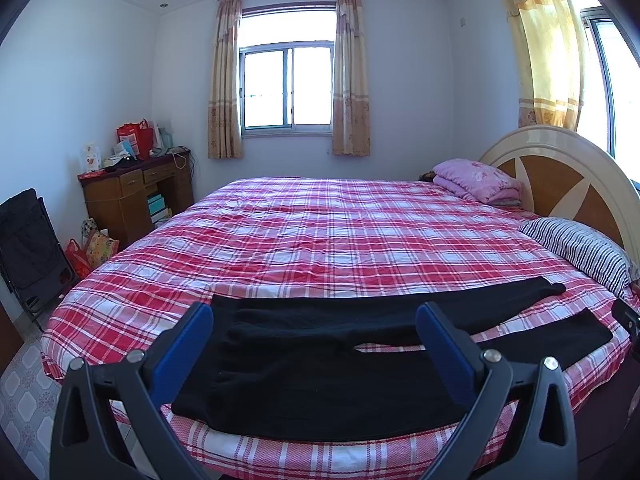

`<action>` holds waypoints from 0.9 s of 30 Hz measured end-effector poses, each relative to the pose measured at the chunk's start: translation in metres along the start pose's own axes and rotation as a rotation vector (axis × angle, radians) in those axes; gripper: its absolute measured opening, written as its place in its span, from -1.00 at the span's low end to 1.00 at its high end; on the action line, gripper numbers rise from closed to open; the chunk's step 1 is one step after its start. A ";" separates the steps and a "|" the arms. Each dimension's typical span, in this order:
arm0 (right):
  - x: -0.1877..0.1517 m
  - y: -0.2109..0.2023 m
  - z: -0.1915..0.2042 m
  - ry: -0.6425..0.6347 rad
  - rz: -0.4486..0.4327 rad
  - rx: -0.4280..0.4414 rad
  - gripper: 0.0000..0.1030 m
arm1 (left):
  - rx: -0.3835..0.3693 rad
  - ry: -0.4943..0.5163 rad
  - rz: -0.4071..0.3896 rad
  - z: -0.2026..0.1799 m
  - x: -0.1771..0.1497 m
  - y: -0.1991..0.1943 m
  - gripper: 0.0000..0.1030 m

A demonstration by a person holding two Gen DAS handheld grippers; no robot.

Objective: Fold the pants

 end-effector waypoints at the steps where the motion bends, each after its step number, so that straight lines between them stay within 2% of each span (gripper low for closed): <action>1: 0.000 0.000 0.000 0.001 0.000 0.000 0.98 | -0.001 0.000 -0.001 0.000 0.000 0.000 1.00; 27: -0.005 0.005 0.001 -0.001 0.017 0.006 0.98 | 0.002 0.000 0.010 -0.001 -0.001 0.003 1.00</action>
Point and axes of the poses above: each gripper's, at about its wrist camera, not at the fingertips, and y roughly the way its jaws point, z to its left, x to its top, the point moved 8 cm from there along y, roughly the way its jaws point, and after that the axes turned 9 degrees about -y, right-handed, at the moved point
